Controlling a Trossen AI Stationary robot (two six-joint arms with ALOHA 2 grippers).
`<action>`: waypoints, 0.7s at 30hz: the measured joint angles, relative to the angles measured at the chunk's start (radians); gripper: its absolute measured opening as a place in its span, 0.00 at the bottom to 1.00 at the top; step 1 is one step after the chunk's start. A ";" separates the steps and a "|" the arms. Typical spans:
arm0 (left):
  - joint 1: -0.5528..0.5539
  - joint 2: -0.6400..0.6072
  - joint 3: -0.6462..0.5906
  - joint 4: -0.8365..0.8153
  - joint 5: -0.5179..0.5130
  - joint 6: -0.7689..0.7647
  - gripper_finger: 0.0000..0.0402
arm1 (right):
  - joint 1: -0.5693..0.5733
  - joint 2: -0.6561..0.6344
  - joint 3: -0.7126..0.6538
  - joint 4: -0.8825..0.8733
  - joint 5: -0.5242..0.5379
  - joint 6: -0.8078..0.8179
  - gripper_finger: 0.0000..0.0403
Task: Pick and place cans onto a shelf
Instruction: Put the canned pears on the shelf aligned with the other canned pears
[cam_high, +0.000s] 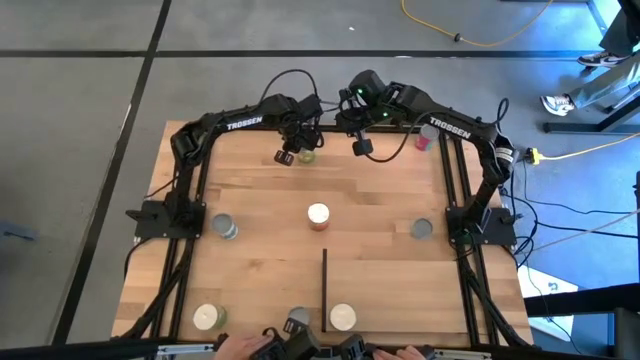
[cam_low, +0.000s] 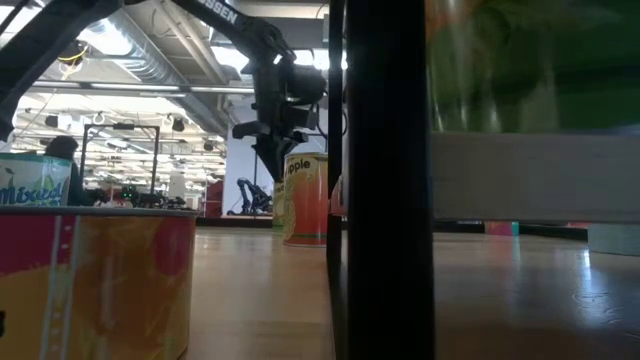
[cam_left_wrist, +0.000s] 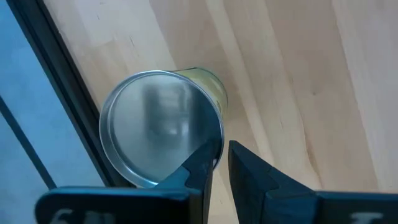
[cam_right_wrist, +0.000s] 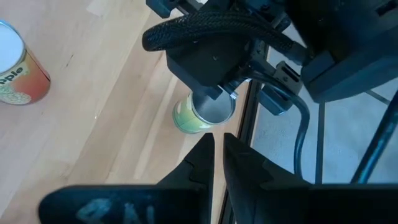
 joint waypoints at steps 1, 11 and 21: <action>0.000 0.000 0.000 0.007 -0.001 0.000 0.11 | 0.000 0.000 0.000 0.000 0.000 0.000 0.09; 0.000 0.001 -0.002 0.035 -0.003 -0.020 0.09 | 0.000 0.000 0.000 0.000 0.002 0.000 0.09; -0.013 0.003 -0.003 0.035 -0.045 -0.045 0.00 | 0.000 -0.029 0.001 0.003 0.010 0.000 0.09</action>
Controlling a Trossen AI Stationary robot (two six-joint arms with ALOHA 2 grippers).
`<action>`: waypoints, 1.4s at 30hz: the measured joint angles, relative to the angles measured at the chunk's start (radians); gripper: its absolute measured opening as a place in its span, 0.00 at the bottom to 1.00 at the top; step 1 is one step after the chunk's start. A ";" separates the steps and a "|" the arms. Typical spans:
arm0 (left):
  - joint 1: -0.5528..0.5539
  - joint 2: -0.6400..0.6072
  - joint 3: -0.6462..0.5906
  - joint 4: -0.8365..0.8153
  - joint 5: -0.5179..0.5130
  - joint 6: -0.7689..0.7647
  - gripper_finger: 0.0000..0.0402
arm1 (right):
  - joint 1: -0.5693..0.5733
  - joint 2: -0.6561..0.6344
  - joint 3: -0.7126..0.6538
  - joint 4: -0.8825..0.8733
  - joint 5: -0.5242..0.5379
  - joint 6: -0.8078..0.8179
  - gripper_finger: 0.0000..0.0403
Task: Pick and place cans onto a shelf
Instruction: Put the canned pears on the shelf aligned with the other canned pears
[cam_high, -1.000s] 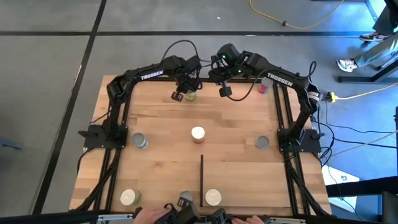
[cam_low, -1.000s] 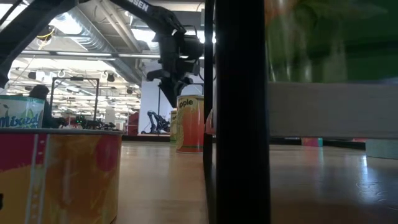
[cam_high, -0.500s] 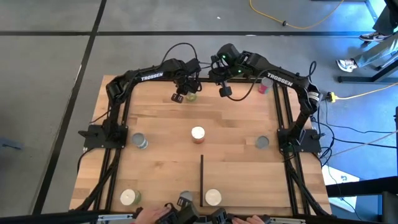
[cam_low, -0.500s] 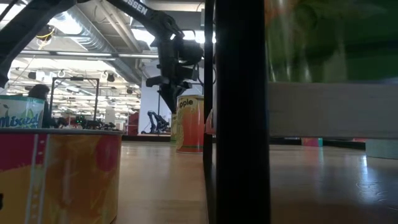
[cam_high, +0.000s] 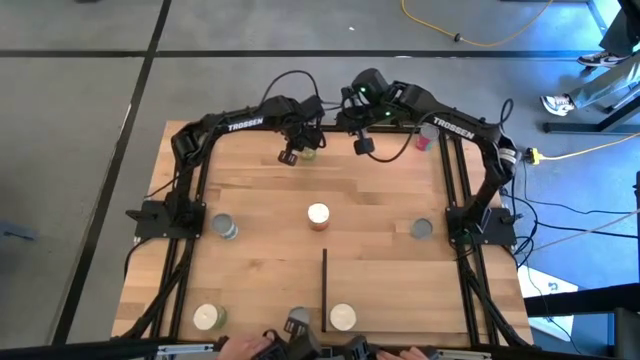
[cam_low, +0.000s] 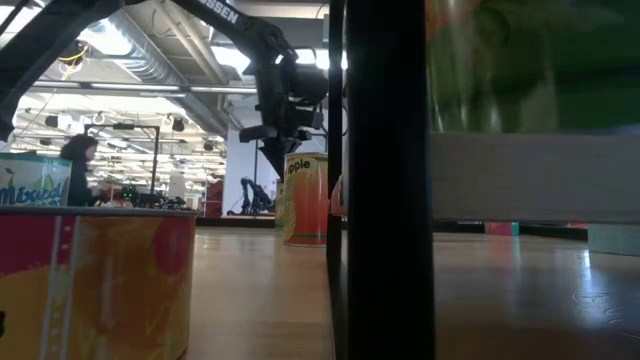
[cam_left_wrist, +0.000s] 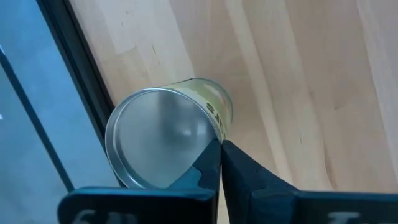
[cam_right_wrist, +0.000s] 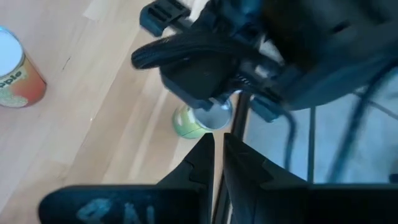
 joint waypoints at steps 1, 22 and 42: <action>-0.003 -0.001 0.000 -0.002 -0.001 0.000 0.00 | -0.001 -0.009 0.000 0.000 0.000 0.000 0.09; -0.116 0.000 0.236 -0.173 -0.079 0.000 0.00 | -0.001 -0.184 0.000 -0.037 0.168 0.032 0.09; -0.456 -0.003 0.630 -0.363 -0.086 -0.220 0.00 | -0.001 -0.424 0.000 -0.132 0.169 0.237 0.09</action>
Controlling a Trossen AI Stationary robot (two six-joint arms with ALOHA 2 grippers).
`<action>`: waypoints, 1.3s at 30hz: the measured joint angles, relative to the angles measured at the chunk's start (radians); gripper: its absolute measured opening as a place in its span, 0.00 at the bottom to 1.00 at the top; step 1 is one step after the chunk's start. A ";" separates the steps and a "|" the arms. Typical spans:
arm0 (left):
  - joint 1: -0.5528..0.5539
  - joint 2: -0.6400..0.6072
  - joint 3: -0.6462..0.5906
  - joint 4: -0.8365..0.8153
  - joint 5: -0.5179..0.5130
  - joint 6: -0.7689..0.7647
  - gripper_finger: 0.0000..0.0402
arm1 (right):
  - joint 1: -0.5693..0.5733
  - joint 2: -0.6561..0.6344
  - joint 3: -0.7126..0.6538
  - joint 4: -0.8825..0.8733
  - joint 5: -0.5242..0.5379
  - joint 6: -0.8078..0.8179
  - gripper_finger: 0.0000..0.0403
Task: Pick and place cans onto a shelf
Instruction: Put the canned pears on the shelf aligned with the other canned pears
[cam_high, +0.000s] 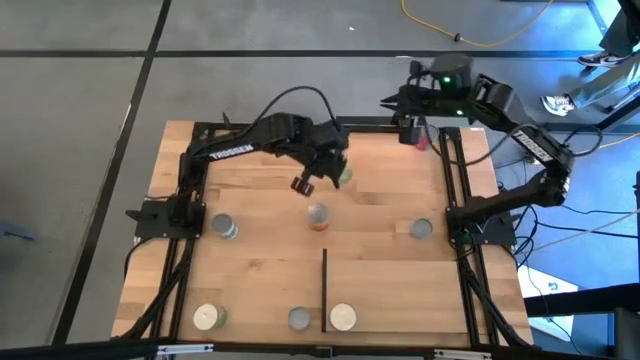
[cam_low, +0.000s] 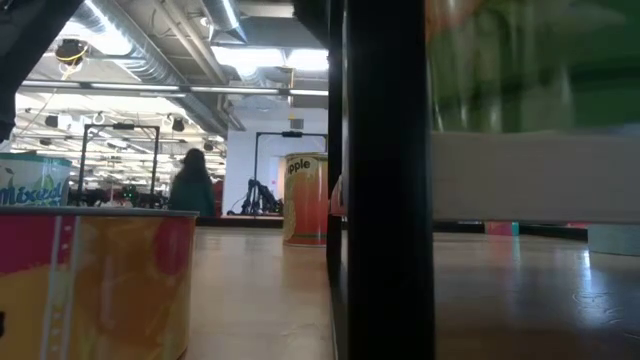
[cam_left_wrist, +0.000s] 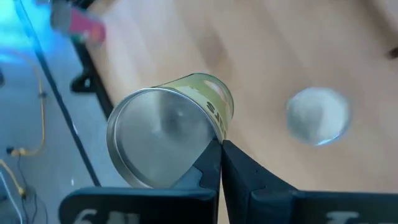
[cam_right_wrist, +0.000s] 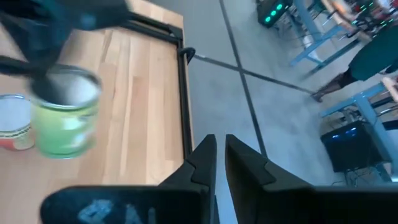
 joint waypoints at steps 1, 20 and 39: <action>-0.021 0.000 0.008 -0.006 0.002 -0.011 0.00 | 0.000 -0.013 0.000 -0.001 0.000 0.000 0.09; -0.382 0.000 -0.023 0.125 0.012 -0.238 0.00 | 0.000 -0.101 0.000 0.002 -0.027 0.075 0.09; -0.418 0.125 -0.025 0.183 0.111 -0.452 0.00 | 0.000 -0.101 0.000 0.001 -0.029 0.073 0.09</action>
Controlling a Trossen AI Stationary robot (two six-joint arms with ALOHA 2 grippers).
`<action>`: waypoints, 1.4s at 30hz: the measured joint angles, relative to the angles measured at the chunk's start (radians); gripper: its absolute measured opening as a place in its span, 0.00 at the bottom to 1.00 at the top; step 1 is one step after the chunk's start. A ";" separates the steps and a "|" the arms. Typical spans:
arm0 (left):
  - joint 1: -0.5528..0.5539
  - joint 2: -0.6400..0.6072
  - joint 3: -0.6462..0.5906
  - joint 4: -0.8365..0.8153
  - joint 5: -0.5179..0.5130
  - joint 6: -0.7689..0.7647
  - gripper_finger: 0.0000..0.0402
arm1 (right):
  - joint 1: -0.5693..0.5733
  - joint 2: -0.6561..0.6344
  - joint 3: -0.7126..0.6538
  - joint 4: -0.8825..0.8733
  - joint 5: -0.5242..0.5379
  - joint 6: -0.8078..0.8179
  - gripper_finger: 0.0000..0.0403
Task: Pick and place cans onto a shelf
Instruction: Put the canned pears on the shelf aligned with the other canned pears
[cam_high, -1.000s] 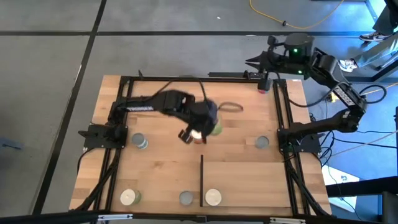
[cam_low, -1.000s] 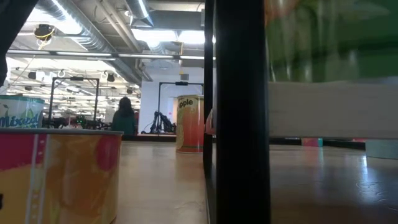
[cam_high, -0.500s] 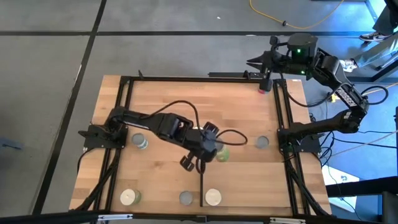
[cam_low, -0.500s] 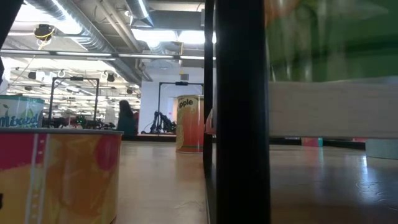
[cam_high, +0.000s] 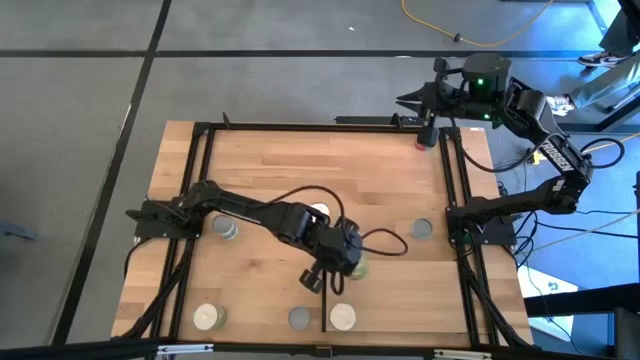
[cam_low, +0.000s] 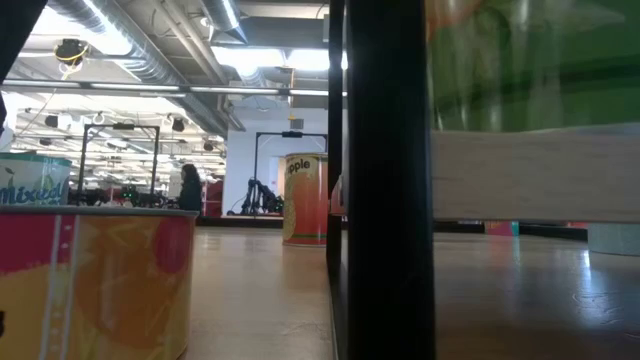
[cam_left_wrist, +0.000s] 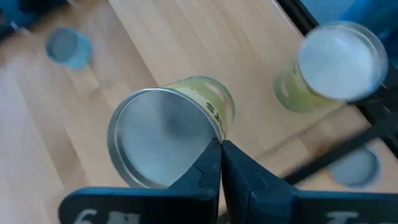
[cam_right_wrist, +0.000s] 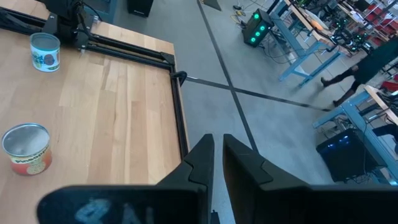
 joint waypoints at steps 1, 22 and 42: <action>0.000 0.000 0.001 0.009 0.004 -0.007 0.00 | 0.000 0.000 0.000 0.000 0.000 -0.001 0.09; -0.039 0.039 0.002 0.022 -0.056 -0.223 0.00 | 0.000 0.000 0.000 -0.060 -0.217 -0.030 0.09; -0.045 0.057 0.002 0.021 -0.090 -0.326 0.00 | 0.000 0.000 0.000 -0.317 -0.825 -0.130 0.09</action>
